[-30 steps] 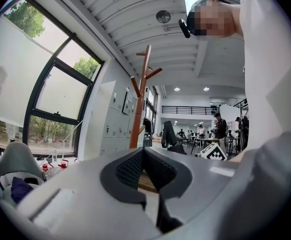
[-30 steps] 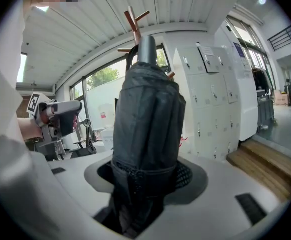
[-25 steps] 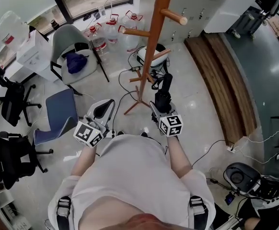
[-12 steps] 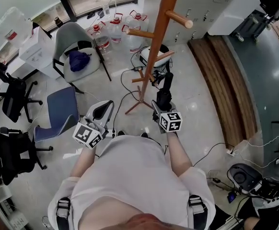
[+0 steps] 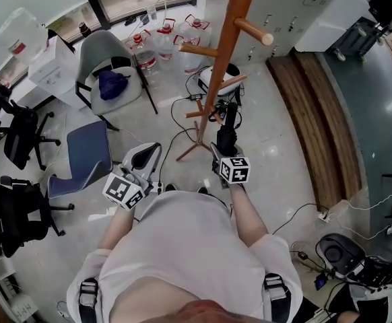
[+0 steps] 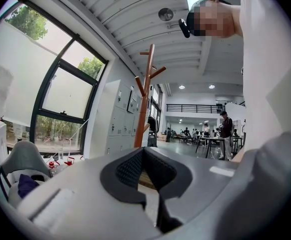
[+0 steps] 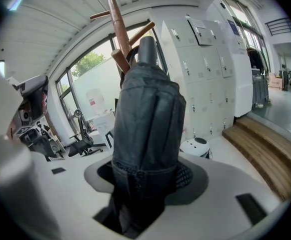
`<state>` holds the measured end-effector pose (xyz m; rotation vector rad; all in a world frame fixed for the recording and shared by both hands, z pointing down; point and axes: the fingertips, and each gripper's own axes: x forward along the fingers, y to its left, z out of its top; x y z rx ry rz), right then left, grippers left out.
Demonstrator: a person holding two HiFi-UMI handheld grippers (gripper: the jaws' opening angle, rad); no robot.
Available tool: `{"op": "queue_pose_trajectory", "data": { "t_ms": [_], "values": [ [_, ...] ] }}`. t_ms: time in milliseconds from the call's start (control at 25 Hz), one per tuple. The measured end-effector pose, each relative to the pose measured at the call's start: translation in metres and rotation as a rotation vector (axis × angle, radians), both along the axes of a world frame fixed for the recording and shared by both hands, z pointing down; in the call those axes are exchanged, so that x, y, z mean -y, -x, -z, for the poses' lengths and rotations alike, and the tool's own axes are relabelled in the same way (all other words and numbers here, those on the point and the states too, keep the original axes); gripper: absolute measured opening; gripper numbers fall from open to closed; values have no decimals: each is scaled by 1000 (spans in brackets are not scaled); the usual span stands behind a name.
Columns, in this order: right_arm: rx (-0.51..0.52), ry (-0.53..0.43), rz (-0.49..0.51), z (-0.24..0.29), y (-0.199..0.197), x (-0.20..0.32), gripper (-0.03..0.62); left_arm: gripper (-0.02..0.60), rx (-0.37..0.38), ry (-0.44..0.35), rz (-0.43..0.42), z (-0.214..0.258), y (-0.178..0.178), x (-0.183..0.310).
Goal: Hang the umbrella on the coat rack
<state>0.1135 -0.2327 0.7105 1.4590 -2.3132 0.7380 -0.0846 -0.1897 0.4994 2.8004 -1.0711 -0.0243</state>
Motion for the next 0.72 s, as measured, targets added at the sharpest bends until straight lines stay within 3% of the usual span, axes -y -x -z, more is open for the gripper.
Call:
{"op": "queue_pose_trajectory", "data": {
  "t_ms": [720],
  "values": [
    [-56, 149, -17, -56, -2, -1, 236, 11, 7, 22, 19, -5, -1, 5]
  ]
}}
